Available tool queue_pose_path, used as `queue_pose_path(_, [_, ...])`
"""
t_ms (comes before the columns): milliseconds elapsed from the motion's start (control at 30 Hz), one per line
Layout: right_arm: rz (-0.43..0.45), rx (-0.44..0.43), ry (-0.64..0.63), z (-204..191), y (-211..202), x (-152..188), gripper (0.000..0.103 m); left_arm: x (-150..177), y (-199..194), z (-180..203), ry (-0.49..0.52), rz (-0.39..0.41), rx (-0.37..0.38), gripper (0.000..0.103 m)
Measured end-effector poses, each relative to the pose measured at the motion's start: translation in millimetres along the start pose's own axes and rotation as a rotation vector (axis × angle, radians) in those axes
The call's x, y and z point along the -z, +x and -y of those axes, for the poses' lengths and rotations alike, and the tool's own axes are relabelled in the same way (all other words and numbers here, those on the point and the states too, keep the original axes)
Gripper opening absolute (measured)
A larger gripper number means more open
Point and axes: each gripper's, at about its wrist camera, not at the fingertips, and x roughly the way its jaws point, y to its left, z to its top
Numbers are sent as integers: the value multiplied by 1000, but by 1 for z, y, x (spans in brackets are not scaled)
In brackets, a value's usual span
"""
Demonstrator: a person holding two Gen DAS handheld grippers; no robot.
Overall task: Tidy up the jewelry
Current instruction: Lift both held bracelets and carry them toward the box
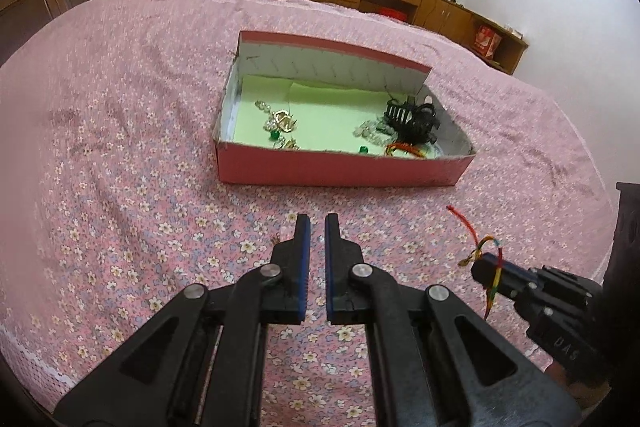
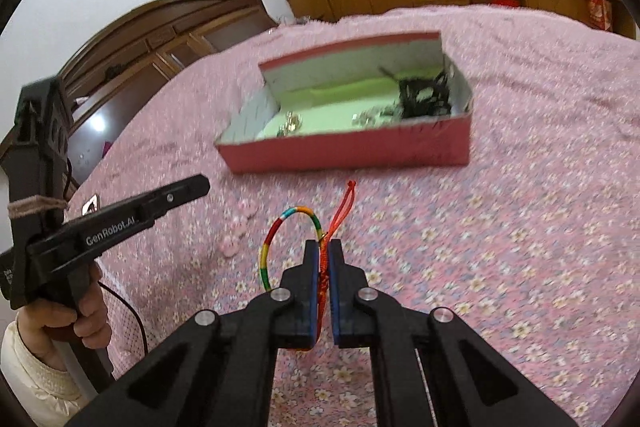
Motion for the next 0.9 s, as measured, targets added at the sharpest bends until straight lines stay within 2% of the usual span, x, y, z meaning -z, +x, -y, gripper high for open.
queue_pose_path(567, [100,-4,-8,5,-18,-18,6,-22,-19,2,-6,66,34,0])
queue_pose_path(767, [98,-7,1,9,-17,-19,6,-18,-6,4,8,14,4,0])
queue_pose_path(900, [87,-5,13,13,-14,-18,6,-10,14,7,31,-66,-32,16])
